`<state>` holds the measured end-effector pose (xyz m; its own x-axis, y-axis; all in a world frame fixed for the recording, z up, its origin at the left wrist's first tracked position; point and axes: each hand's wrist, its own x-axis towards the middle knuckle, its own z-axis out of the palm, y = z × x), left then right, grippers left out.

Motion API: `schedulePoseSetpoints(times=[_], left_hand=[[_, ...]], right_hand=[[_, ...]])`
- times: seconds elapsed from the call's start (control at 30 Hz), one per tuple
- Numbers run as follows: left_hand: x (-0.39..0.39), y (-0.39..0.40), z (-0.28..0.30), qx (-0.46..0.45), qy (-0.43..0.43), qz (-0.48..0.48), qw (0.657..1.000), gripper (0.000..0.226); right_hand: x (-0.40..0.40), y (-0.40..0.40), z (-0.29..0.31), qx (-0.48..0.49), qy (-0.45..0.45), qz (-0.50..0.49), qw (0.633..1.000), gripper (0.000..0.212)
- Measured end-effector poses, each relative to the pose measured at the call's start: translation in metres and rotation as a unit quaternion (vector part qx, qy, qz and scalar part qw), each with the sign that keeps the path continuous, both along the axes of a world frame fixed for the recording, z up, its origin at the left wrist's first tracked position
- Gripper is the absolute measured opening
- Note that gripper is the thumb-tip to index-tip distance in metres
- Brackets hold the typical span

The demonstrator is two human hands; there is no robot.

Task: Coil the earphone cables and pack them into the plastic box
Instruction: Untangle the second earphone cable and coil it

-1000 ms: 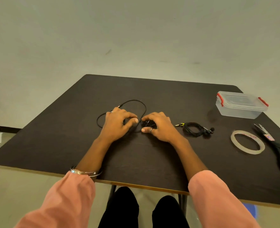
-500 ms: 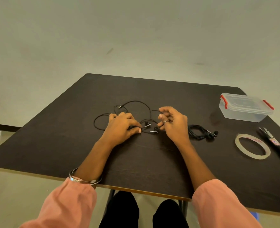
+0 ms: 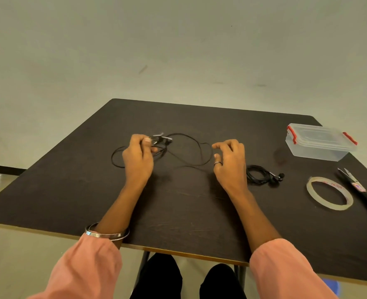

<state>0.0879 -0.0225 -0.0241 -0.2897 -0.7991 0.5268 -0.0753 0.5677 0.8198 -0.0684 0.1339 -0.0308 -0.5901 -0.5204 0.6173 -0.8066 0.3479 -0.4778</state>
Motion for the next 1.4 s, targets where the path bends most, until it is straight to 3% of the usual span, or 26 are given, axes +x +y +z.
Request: schedulePoseSetpoints(times=[0.13, 0.3, 0.37, 0.43, 0.53, 0.67, 0.77, 0.83, 0.97, 1.1, 1.17, 1.27, 1.4], left_hand=[[0.002, 0.000, 0.005, 0.145, 0.076, -0.015, 0.986, 0.016], [0.000, 0.007, 0.009, 0.184, 0.097, -0.133, 0.969, 0.018], [0.000, 0.008, 0.011, 0.188, 0.102, -0.145, 0.966, 0.018], [0.001, 0.006, 0.011, 0.202, 0.119, -0.138, 0.962, 0.019], [0.004, 0.002, 0.011, 0.224, 0.142, -0.118, 0.957, 0.018], [0.005, 0.000, 0.012, 0.244, 0.161, -0.094, 0.952, 0.016], [0.003, 0.000, 0.011, 0.240, 0.158, -0.061, 0.956, 0.017], [0.002, 0.000, 0.009, 0.216, 0.130, -0.020, 0.967, 0.018], [0.004, 0.001, 0.004, 0.094, -0.011, 0.086, 0.992, 0.016], [0.006, 0.002, 0.000, -0.009, -0.154, 0.224, 0.962, 0.021], [0.007, 0.007, 0.003, -0.035, -0.173, 0.263, 0.949, 0.027], [0.007, 0.010, 0.004, -0.122, -0.143, 0.235, 0.954, 0.032], [-0.002, 0.009, 0.006, -0.226, -0.051, 0.048, 0.972, 0.033]], right_hand=[[0.005, -0.002, 0.003, -0.005, 0.047, 0.057, 0.997, 0.025], [0.022, -0.005, 0.003, 0.099, -0.015, 0.180, 0.978, 0.051], [0.025, -0.006, 0.000, 0.157, 0.003, 0.206, 0.966, 0.058], [0.024, -0.008, -0.003, 0.198, 0.033, 0.199, 0.959, 0.051], [0.021, -0.009, -0.002, 0.213, 0.001, 0.193, 0.958, 0.031], [0.019, -0.008, -0.002, 0.180, -0.001, 0.187, 0.966, 0.010], [0.017, -0.006, 0.001, 0.122, -0.010, 0.142, 0.982, 0.009], [0.015, -0.001, 0.006, 0.042, -0.027, 0.116, 0.992, 0.014], [0.013, 0.003, 0.014, -0.086, -0.057, 0.104, 0.989, 0.023], [0.010, 0.000, 0.011, -0.174, -0.018, 0.064, 0.982, 0.018], [0.008, 0.001, 0.011, -0.203, -0.022, 0.060, 0.977, 0.021], [0.007, 0.005, 0.013, -0.212, -0.047, 0.070, 0.974, 0.025], [0.012, 0.003, 0.016, -0.195, -0.214, 0.192, 0.938, 0.018]])
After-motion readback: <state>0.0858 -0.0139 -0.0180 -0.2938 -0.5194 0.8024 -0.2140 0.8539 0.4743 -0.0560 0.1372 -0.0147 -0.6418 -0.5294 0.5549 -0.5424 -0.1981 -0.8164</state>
